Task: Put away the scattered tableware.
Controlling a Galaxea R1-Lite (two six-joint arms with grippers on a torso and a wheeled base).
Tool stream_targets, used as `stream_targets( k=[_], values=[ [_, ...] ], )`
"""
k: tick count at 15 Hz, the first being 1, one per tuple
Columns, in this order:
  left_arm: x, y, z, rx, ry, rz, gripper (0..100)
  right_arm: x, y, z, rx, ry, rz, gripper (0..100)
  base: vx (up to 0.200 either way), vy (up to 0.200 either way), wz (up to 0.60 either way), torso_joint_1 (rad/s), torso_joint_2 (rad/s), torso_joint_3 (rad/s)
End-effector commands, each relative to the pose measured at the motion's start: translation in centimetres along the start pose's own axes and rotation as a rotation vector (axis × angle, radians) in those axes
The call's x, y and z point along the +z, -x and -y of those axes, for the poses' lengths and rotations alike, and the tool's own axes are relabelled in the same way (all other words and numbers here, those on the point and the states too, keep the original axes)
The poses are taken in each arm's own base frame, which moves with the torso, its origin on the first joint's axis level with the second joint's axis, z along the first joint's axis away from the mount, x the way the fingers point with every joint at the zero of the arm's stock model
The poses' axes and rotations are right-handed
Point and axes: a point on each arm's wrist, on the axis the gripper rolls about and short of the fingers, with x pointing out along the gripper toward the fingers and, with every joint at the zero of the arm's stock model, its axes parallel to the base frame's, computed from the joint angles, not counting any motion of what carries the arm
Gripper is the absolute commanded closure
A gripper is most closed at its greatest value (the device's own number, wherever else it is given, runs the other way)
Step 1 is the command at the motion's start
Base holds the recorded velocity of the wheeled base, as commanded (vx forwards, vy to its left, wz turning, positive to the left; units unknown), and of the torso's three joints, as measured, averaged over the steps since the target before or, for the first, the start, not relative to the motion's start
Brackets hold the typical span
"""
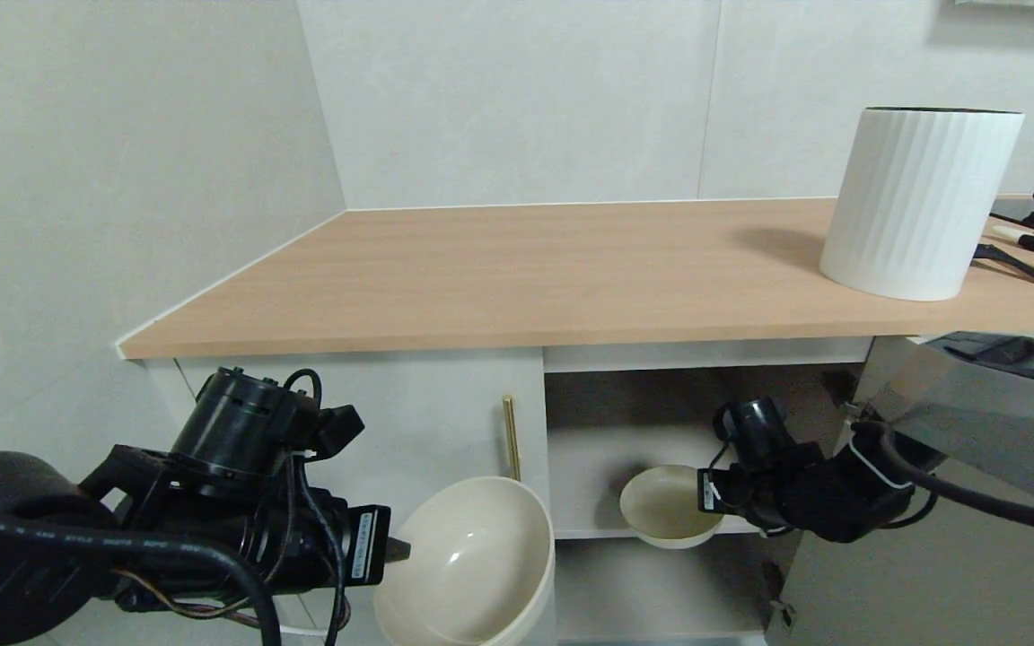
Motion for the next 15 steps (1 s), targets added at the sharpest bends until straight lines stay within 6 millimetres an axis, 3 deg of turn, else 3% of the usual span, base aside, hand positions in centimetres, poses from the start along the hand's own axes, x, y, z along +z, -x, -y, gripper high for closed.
stream_targets(
  k=[1,15],
  values=[
    [0.0,0.0,0.1,0.000,-0.002,0.002,100,-0.5,-1.7,0.1,-0.058,0.005,0.002,100,0.000,0.000,0.00,0.000,0.00,0.000],
    [-0.3,-0.7,0.4,0.048,-0.019,-0.003,100,1.3,-7.3,0.9,-0.210,0.062,0.095,100,0.000,0.000,0.00,0.000,0.00,0.000]
  ],
)
